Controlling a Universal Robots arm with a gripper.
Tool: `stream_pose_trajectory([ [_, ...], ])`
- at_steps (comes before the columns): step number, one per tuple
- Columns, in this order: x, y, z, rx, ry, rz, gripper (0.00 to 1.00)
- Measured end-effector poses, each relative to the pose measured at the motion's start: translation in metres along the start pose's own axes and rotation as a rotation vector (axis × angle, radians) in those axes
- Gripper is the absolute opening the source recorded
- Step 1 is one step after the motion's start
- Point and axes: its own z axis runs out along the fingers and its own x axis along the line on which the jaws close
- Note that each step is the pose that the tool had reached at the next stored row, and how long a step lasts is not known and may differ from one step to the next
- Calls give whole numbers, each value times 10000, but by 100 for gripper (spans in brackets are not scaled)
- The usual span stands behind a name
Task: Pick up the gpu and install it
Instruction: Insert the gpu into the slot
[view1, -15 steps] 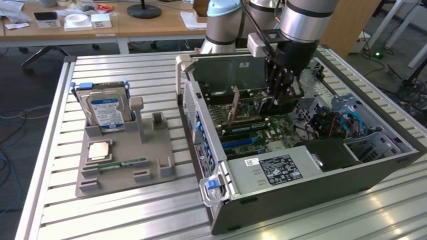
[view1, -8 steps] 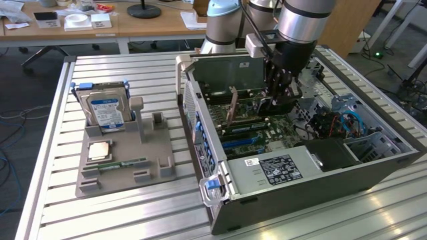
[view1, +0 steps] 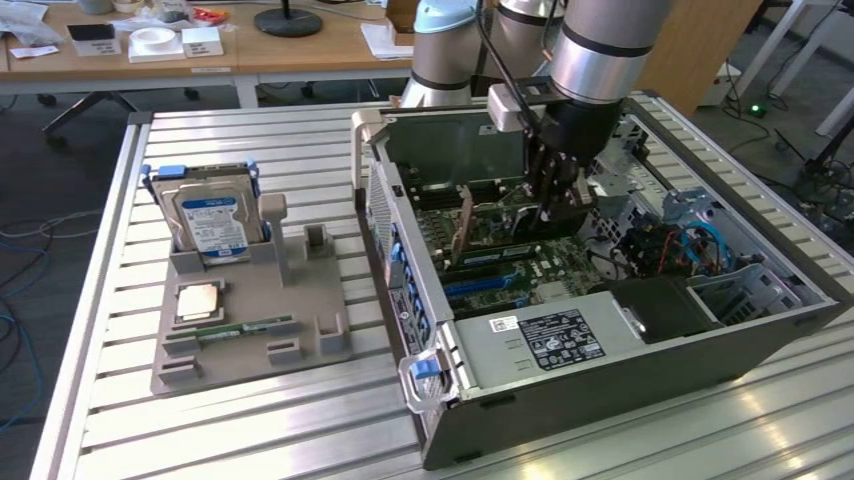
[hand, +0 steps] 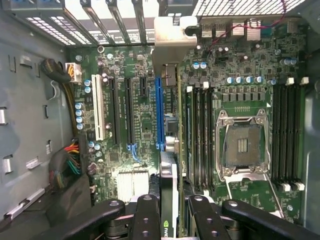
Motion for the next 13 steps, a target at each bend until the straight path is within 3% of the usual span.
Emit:
stream_pose_trajectory([
  [13, 40, 41, 69, 0, 1, 0, 27],
])
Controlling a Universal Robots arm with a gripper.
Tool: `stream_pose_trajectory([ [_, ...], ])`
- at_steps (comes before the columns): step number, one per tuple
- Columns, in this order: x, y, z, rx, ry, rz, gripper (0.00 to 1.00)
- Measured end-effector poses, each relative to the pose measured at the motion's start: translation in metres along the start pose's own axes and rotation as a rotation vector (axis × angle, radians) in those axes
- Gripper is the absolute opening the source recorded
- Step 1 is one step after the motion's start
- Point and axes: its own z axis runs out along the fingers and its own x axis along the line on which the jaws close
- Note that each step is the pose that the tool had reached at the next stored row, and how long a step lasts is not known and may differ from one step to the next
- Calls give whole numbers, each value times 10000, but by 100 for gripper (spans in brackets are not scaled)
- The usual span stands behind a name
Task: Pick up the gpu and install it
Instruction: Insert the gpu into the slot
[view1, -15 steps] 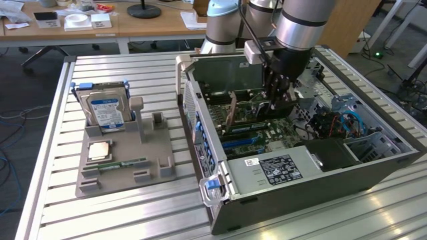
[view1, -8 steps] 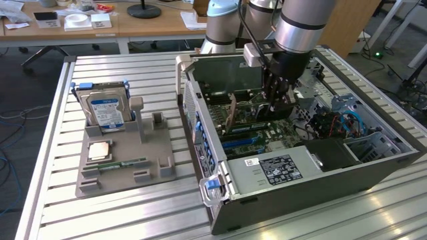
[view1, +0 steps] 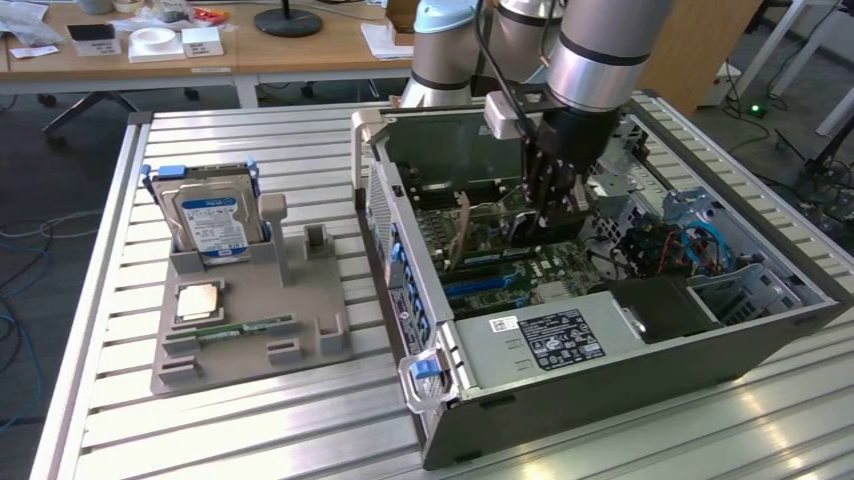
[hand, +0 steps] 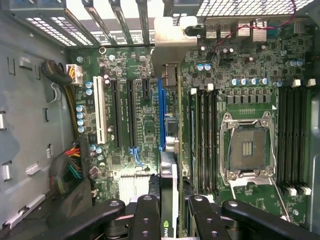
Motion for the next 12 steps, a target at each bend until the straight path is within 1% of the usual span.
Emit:
stream_pose_trajectory([
  [3, 3, 31, 30, -1, 0, 0, 27],
  [6, 3, 32, 30, -1, 3, -1, 27],
  [12, 7, 92, 41, 0, -1, 0, 27],
])
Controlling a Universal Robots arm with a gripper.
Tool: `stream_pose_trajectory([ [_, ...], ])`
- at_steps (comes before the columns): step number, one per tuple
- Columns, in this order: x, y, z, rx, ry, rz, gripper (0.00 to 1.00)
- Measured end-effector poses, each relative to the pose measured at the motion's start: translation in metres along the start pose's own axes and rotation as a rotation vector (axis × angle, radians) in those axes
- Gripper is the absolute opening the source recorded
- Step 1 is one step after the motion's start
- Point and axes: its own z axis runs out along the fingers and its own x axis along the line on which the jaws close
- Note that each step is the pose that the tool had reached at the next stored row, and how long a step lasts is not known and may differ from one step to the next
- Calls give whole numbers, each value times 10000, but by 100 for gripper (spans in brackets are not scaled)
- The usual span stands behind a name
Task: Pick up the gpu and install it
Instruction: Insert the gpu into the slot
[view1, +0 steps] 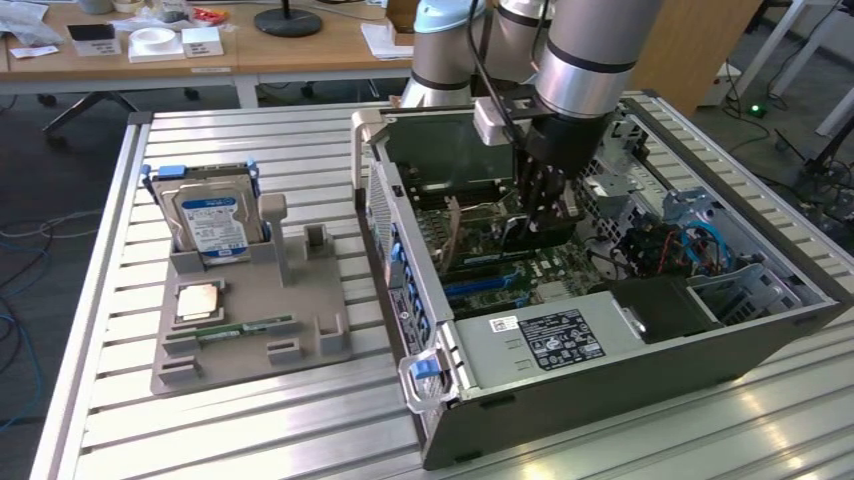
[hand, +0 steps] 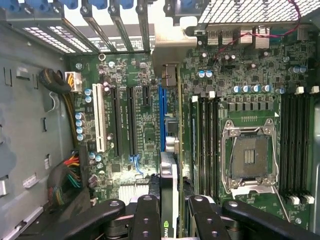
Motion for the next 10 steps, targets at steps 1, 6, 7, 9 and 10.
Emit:
stream_pose_trajectory([
  [1, 1, 2, 10, 1, -2, 0, 27],
  [6, 12, 6, 53, 0, 1, 1, 27],
  [7, 14, 10, 60, 0, 2, 0, 27],
  [9, 20, 24, 71, -1, 3, 0, 27],
  [10, 22, 29, 75, -1, 3, 0, 27],
])
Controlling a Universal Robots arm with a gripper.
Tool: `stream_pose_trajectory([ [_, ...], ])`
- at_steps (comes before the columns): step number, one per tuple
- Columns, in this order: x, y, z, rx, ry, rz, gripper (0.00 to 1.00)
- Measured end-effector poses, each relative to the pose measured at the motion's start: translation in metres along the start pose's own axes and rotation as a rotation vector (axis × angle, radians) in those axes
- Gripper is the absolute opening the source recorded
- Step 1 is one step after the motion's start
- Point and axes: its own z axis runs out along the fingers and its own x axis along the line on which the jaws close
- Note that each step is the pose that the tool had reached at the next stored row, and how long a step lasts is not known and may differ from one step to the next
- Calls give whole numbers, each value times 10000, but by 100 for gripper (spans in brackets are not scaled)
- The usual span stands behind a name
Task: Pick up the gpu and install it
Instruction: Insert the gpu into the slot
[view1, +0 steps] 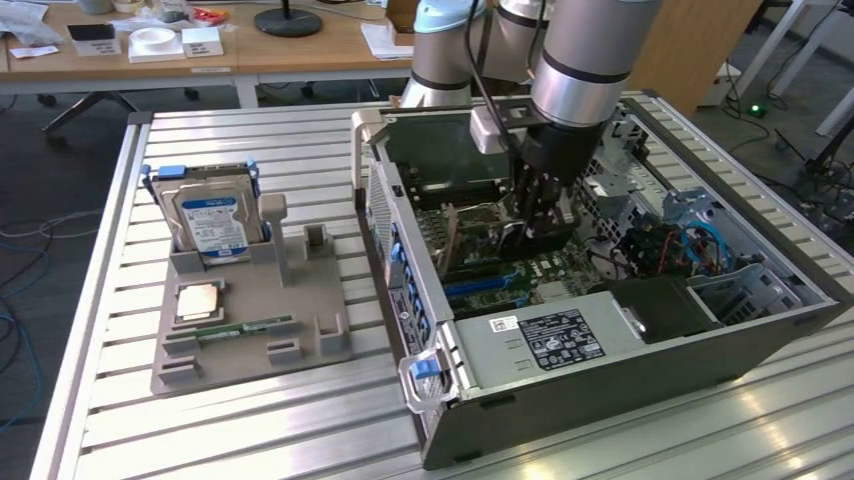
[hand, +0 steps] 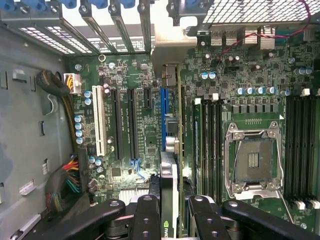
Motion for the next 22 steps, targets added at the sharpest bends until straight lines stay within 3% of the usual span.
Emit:
stream_pose_trajectory([
  [17, 9, 95, 51, 1, -2, 0, 27],
  [22, 13, 110, 118, 1, -3, -1, 27],
])
